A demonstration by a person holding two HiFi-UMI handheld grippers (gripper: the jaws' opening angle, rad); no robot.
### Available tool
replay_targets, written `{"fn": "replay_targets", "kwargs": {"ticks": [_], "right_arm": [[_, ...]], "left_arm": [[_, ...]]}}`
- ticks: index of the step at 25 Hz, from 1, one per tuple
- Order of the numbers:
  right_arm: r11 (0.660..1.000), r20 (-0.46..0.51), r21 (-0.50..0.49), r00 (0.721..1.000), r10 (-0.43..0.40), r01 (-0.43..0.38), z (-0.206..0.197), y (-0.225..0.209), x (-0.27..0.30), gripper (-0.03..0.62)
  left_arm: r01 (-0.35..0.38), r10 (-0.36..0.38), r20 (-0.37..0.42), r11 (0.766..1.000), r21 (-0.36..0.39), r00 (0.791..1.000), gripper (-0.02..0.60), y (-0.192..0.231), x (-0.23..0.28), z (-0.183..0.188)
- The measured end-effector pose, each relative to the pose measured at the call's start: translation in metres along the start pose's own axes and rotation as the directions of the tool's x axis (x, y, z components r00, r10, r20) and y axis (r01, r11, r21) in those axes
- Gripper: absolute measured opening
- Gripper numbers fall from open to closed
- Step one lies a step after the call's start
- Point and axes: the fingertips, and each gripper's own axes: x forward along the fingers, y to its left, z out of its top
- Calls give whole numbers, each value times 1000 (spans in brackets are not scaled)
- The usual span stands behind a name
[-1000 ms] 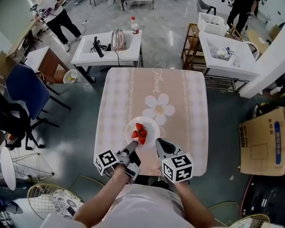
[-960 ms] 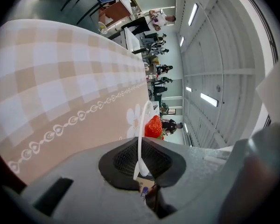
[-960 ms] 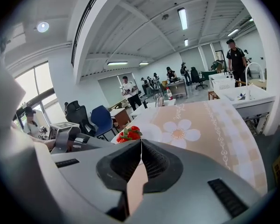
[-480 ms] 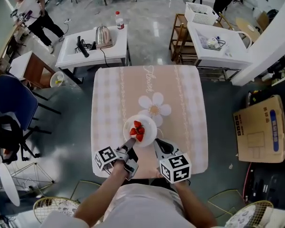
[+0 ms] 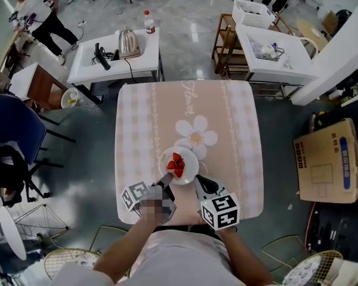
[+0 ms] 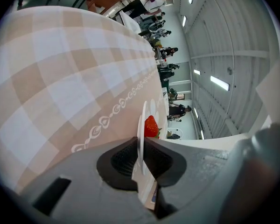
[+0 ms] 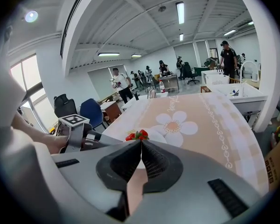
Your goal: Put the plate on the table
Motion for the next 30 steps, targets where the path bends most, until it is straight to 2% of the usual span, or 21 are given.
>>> {"fn": "replay_targets", "kwargs": {"ticks": [10,18,25,30], "right_arm": [[1000,-4,-2,1000,15,-15,-3,-2,2,5],[1000,-5,5,1000,29,-29,-9,-1,-2,5],[999,2,-7,999,42,-42,-10,1,-9,5],[998,-1,-15,998,58,-58,-12,3,-13,5]], "left_arm": [[-57,55,27,996,63,998,25,7,-1,6],[-123,117,47,981,152,992,51,11,-8,9],[-184,175,67,966,181,982,78,18,-18,8],[-227,215,88,959,172,973,109,27,-28,8]]}}
